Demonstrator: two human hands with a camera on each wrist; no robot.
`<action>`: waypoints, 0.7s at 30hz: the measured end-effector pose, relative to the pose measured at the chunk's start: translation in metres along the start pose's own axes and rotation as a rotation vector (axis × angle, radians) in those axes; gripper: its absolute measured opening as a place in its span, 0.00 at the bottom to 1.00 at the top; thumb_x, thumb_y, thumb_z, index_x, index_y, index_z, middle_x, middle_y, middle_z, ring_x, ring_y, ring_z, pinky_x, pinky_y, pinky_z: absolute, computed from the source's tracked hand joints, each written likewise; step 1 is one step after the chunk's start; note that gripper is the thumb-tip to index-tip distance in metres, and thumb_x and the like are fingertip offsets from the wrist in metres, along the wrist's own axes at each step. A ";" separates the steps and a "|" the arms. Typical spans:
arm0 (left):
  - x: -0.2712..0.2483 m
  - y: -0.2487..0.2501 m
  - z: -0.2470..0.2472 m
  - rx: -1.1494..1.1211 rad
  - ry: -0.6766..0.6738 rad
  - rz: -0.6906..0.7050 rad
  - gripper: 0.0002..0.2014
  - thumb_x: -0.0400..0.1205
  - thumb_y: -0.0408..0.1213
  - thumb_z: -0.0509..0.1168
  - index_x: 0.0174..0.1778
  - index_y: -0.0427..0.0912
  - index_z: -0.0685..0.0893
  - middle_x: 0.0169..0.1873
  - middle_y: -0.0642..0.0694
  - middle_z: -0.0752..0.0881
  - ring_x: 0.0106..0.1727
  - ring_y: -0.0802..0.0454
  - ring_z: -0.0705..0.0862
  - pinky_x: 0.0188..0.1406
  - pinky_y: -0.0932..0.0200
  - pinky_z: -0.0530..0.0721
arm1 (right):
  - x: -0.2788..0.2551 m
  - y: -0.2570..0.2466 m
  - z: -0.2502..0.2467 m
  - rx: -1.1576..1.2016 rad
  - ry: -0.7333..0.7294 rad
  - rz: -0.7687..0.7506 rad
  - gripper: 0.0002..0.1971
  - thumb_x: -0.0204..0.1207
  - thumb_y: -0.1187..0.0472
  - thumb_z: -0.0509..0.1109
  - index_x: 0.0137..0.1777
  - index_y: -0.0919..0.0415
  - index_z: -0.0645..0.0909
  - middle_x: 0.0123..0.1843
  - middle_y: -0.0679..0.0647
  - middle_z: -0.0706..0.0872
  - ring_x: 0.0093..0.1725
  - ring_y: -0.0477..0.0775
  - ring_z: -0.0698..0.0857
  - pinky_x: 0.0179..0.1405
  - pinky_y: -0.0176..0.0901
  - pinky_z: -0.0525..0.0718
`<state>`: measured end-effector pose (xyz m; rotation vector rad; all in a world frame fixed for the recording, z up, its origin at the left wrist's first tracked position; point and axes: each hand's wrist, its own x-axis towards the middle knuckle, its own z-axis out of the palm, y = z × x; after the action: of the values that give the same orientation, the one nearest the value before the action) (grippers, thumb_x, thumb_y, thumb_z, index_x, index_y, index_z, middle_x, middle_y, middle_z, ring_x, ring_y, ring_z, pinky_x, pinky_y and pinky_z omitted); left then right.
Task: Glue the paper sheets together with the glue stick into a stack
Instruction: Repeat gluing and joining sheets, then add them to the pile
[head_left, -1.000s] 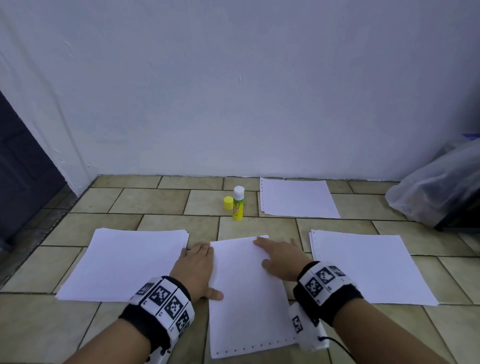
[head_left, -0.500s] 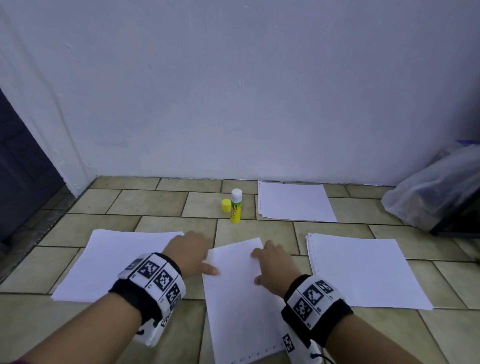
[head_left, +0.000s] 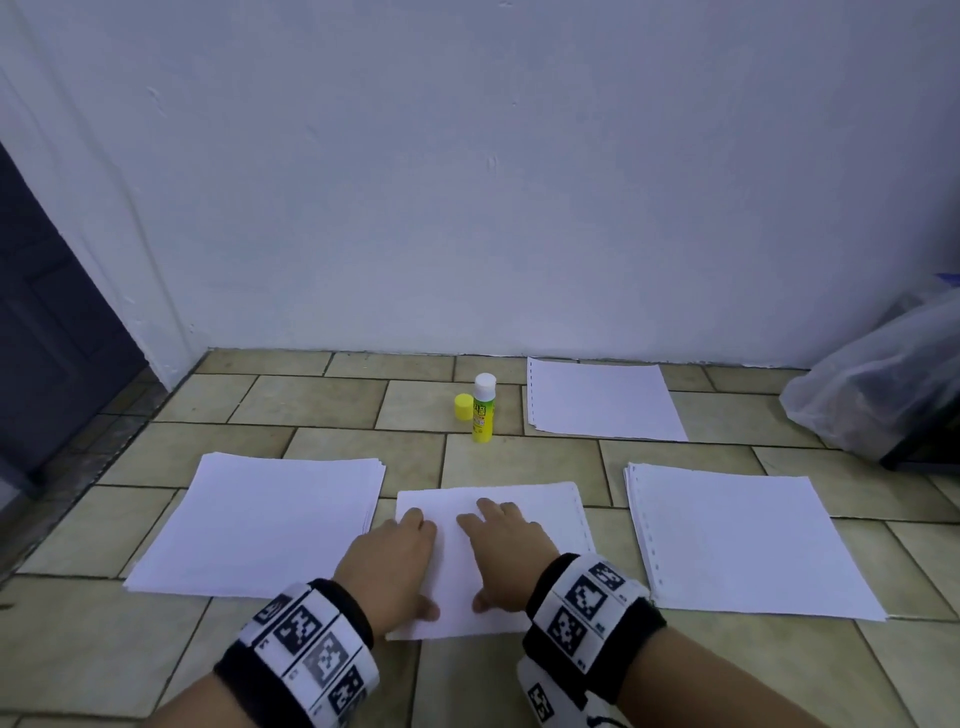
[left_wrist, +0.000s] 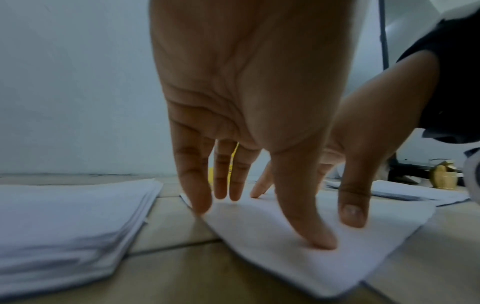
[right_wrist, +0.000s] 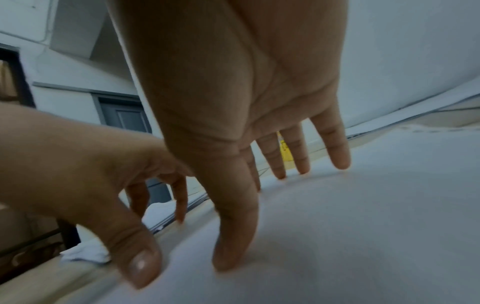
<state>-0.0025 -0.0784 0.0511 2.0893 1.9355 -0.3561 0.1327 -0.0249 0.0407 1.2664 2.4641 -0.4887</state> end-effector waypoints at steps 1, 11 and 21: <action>0.004 -0.004 0.002 -0.012 -0.003 -0.007 0.38 0.75 0.57 0.71 0.74 0.40 0.65 0.74 0.42 0.67 0.72 0.46 0.70 0.65 0.55 0.76 | 0.002 0.003 -0.002 0.017 -0.011 -0.020 0.43 0.70 0.54 0.79 0.81 0.59 0.58 0.82 0.60 0.57 0.79 0.63 0.59 0.73 0.61 0.69; 0.023 -0.012 0.011 0.127 -0.248 -0.061 0.58 0.76 0.67 0.61 0.82 0.31 0.33 0.83 0.36 0.35 0.85 0.44 0.38 0.80 0.35 0.38 | 0.011 0.006 -0.004 0.006 -0.073 -0.187 0.43 0.78 0.52 0.68 0.85 0.55 0.43 0.87 0.49 0.44 0.85 0.49 0.47 0.81 0.67 0.38; 0.021 -0.017 0.011 0.140 -0.243 -0.029 0.60 0.74 0.70 0.61 0.81 0.32 0.32 0.83 0.38 0.35 0.85 0.46 0.36 0.80 0.34 0.37 | -0.004 0.091 -0.017 0.274 -0.003 0.122 0.48 0.68 0.30 0.69 0.84 0.45 0.52 0.84 0.46 0.61 0.80 0.57 0.64 0.79 0.49 0.62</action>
<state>-0.0174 -0.0618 0.0324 1.9939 1.8460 -0.7349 0.2075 0.0291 0.0439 1.5077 2.3581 -0.8160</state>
